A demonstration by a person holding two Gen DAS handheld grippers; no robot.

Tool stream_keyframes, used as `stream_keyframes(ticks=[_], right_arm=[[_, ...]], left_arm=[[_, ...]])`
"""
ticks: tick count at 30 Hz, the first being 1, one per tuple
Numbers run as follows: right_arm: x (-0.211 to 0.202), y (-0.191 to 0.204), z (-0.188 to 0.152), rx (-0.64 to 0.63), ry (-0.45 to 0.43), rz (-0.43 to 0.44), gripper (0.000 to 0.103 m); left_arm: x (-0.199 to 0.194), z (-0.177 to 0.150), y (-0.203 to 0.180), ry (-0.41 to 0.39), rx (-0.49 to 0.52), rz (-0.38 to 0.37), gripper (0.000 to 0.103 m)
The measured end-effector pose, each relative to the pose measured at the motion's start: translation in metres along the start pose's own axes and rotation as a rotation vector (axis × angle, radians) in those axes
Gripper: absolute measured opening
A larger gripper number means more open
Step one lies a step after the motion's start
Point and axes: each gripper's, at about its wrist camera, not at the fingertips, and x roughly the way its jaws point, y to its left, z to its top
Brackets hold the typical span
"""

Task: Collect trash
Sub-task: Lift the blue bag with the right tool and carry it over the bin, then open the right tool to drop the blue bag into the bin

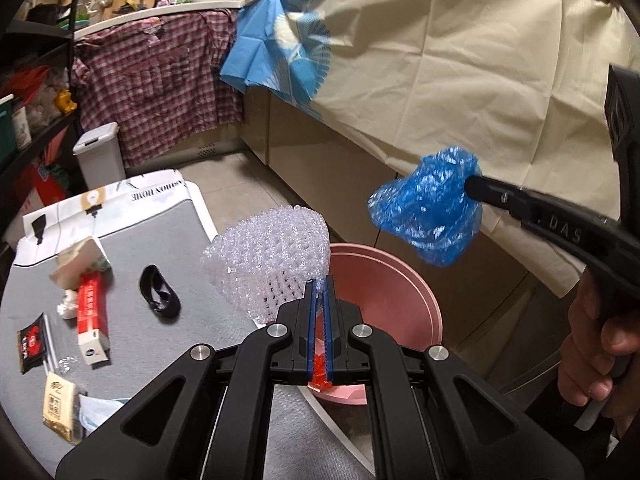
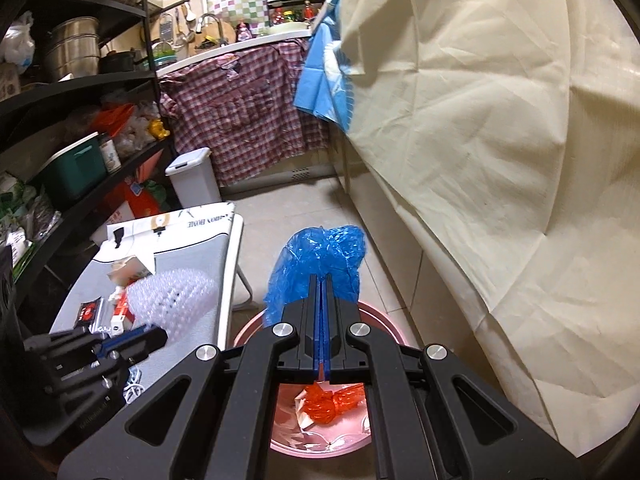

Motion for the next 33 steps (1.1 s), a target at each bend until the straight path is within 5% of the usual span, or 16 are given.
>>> stream_keyframes(ticks=[22,25,26,27,30,33], right_arm=[[0.021,-0.003,-0.003,-0.02,0.052,-0.042,0.003],[0.025,-0.003,-0.004,-0.025,0.078,-0.053,0.006],[0.025,-0.004,-0.004,-0.023,0.08,-0.062,0.006],[0.025,-0.005,-0.005,-0.02,0.079,-0.064,0.011],[0.023,-0.006,-0.005,-0.005,0.066,-0.076,0.043],[0.022,-0.004,-0.005,-0.01,0.058,-0.074,0.043]], left_arm=[[0.034,-0.005,-0.014,0.073,0.023,-0.028,0.003],[0.036,-0.006,-0.015,0.089,0.029,-0.033,0.008],[0.037,-0.006,-0.015,0.093,0.028,-0.031,0.018],[0.036,-0.006,-0.014,0.093,0.024,-0.03,0.029],[0.032,-0.007,-0.012,0.089,0.019,-0.031,0.033],[0.028,-0.006,-0.009,0.079,0.014,-0.028,0.033]])
